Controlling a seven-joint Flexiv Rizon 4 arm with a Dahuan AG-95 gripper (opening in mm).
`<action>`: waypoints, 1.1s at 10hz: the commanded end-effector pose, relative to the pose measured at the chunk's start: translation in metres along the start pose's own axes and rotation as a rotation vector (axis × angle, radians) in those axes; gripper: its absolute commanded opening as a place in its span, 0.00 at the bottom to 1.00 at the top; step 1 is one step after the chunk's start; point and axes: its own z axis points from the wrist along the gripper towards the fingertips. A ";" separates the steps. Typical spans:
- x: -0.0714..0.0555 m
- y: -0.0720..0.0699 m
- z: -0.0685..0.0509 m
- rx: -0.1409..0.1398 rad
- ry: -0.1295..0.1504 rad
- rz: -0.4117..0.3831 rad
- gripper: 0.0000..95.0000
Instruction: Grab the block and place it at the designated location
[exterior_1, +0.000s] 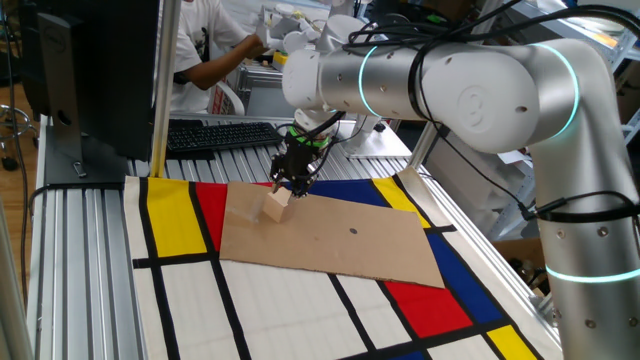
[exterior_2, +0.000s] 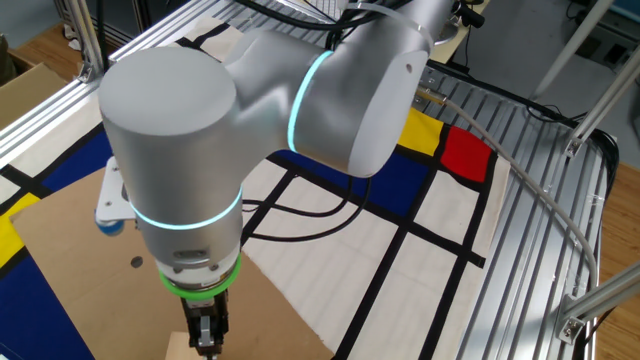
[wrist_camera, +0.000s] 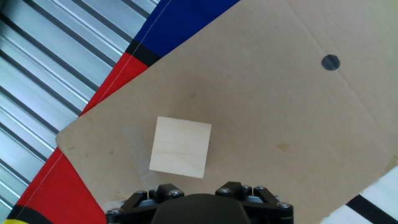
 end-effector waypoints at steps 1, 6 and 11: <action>-0.004 0.005 0.001 -0.001 0.011 0.004 0.60; -0.012 0.020 0.001 0.010 0.011 0.037 0.60; -0.016 0.026 0.004 0.019 0.007 0.061 0.80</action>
